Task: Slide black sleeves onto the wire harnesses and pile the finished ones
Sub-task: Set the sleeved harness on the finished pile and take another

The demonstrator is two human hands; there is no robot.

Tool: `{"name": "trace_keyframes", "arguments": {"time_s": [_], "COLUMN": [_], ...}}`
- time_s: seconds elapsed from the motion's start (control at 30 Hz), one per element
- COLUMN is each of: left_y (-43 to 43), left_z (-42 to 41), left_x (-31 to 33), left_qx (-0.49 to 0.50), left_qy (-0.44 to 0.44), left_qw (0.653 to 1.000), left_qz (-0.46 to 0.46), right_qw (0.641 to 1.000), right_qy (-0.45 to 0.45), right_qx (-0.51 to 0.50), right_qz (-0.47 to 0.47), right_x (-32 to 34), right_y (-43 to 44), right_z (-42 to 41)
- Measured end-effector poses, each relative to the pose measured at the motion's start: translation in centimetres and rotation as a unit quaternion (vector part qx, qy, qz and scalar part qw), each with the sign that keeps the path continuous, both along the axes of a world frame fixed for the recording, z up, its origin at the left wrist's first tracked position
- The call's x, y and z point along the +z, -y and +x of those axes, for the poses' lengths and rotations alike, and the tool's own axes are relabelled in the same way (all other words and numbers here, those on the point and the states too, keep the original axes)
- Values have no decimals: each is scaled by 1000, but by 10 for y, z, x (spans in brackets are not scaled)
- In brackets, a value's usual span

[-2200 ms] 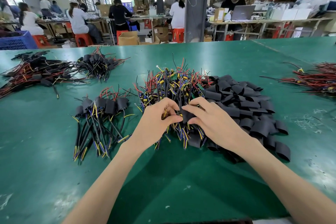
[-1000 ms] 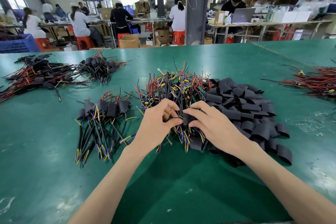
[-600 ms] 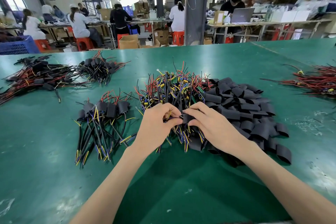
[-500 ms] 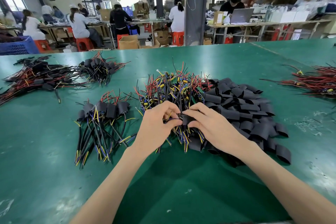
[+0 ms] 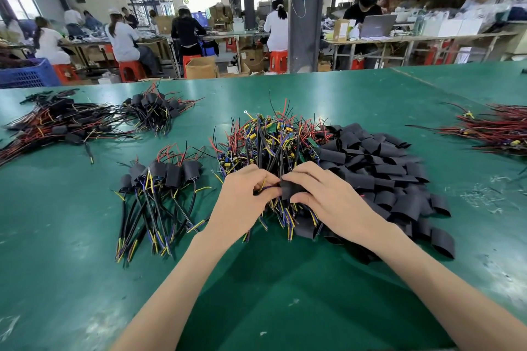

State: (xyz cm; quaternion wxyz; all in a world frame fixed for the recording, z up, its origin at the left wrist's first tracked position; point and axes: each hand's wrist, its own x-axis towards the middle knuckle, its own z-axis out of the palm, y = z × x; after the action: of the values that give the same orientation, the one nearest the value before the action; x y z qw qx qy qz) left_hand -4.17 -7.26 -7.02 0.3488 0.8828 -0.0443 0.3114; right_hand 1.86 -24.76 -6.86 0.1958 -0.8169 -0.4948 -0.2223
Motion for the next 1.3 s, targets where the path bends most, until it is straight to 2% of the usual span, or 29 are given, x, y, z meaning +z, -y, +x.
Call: {"name": "trace_keyframes", "arguments": {"time_s": [0.07,0.13,0.23,0.3,0.37,0.5,0.7,0.8,0.87,0.93,1.0,1.1,1.3], "left_y": [-5,-16,-43,-67,-90,-116,-115,-106,-99,-90,-83,-90,-109], "left_z": [0,-1,-3,-3,-3,-7,-7,-3,1,8,15,18,10], "left_x": [3,10,21,24,19,1,-5,-4,-1,-2,-9,-25,-30], "left_qx": [17,56,147,222,305,461,495,528,504,436,383,377,365], "left_qy": [26,63,126,137,105,-71,-155,-120,-62,-38,-101,-234,-233], "left_qw": [999,996,980,962,942,881,854,841,861,894,905,871,884], "left_qz": [22,12,-50,-80,-92,-74,-45,-22,28,98,157,211,174], "right_qw": [996,988,970,961,957,954,953,957,958,959,960,962,956], "right_qy": [-64,-50,-21,-36,-51,-49,-15,-31,-44,-39,-33,-36,-75], "right_qx": [-25,-99,-235,-274,-286,-292,-302,-289,-283,-281,-278,-268,-243], "right_qz": [53,103,53,16,-21,-47,-8,6,-19,-25,-5,38,148], "right_x": [2,3,-1,-9,-15,-22,-20,-18,-19,-20,-18,-14,-13], "right_y": [2,8,23,31,32,25,26,26,25,25,25,26,25], "right_z": [5,20,45,55,59,62,67,69,69,70,69,66,62]}}
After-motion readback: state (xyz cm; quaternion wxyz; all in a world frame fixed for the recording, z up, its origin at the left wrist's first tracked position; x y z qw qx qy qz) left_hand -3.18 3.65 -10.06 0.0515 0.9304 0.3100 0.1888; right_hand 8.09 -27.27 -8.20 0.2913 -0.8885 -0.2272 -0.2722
